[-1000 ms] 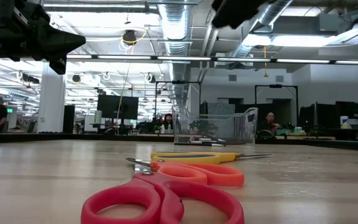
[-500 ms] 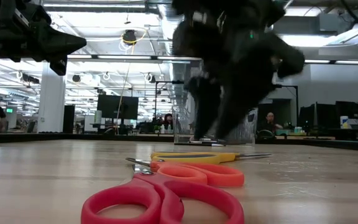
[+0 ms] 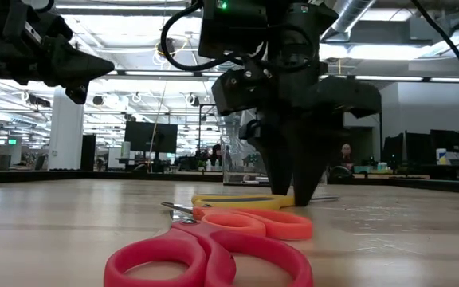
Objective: Pick & Place Paint Supplies
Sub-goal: Put the yellow scissor into the red bin
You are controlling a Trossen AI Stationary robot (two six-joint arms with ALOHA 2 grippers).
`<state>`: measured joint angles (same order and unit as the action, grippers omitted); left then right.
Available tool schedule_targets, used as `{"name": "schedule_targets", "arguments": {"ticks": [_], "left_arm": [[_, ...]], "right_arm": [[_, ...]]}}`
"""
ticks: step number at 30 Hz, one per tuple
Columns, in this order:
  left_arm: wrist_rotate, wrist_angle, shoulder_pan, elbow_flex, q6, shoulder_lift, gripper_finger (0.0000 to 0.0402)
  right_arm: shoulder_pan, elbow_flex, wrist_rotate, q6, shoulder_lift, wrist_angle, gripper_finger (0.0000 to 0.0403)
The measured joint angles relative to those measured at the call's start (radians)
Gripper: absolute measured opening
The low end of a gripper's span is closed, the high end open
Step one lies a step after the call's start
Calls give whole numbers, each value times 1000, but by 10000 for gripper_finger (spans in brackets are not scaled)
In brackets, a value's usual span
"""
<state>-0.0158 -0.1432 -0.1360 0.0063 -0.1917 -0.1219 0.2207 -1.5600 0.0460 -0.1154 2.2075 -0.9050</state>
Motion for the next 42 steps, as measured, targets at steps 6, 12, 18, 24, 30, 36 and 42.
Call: {"name": "schedule_targets", "arguments": {"ticks": [6, 12, 18, 24, 30, 36, 42], "left_arm": [[0, -1, 0, 0, 0, -36, 0], [0, -1, 0, 0, 0, -68, 0], [0, 1, 0, 0, 0, -93, 0], [0, -1, 0, 0, 0, -107, 0], [0, 0, 0, 0, 0, -110, 0], [0, 0, 0, 0, 0, -109, 0], [0, 0, 0, 0, 0, -111, 0]], "right_arm": [[-1, 1, -2, 28, 9, 33, 70], [-2, 2, -2, 37, 7, 32, 39], [1, -9, -2, 37, 8, 17, 39], [1, -72, -2, 18, 23, -41, 39], [-1, -130, -1, 11, 30, -88, 39], [1, -158, 13, 27, 33, -103, 39], [3, -160, 13, 46, -11, -136, 39]]}}
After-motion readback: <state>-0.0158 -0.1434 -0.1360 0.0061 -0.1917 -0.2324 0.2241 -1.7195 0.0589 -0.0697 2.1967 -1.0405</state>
